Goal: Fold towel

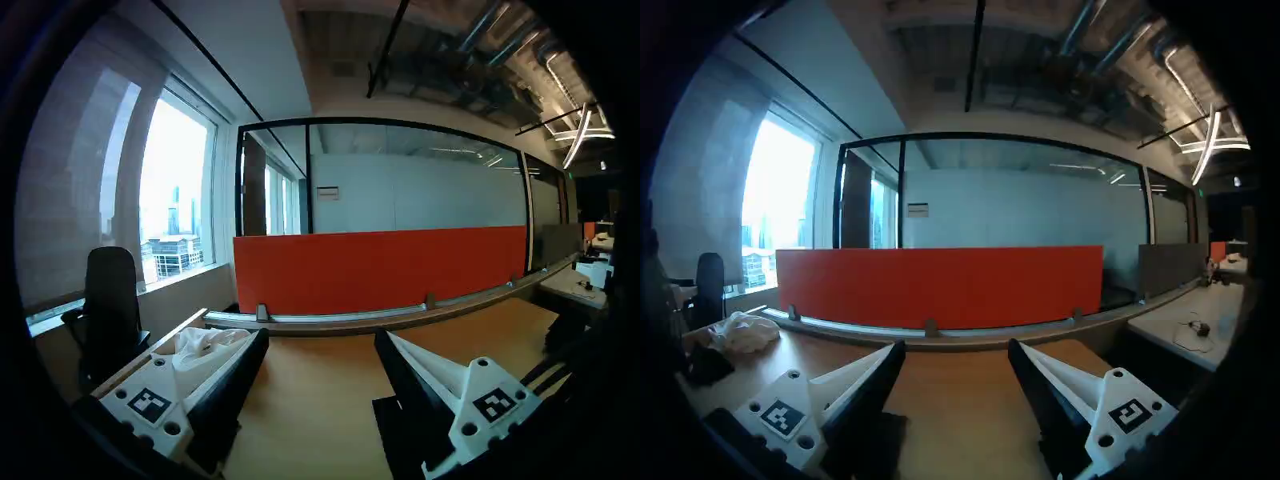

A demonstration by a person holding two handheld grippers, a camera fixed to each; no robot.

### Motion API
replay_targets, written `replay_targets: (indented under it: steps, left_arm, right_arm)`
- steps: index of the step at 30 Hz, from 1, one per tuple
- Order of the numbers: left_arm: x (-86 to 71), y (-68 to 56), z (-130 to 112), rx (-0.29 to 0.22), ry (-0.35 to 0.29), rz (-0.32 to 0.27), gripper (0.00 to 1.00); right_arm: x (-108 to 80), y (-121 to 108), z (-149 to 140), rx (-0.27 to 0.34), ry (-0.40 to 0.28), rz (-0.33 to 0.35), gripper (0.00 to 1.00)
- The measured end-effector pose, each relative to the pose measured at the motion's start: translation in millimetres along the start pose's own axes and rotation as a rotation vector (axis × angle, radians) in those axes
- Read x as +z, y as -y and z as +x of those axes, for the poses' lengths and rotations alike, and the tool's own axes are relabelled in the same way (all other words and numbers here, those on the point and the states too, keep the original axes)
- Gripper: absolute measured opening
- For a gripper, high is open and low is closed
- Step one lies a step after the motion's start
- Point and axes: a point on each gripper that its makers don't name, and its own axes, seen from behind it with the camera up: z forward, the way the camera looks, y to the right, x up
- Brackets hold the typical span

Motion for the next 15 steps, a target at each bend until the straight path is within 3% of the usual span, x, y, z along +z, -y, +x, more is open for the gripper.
replay_targets:
  steps: [8, 15]
  left_arm:
    - [1.2, -3.1, 8, -0.003, 0.023, -0.022, 0.98]
    - [1.2, -16.5, 7, 0.013, 0.067, -0.093, 0.99]
  right_arm:
    - [-0.2, 6, 11, -0.011, 0.021, 0.007, 0.99]
    - [0.1, 24, 7, -0.064, 0.072, 0.076, 0.99]
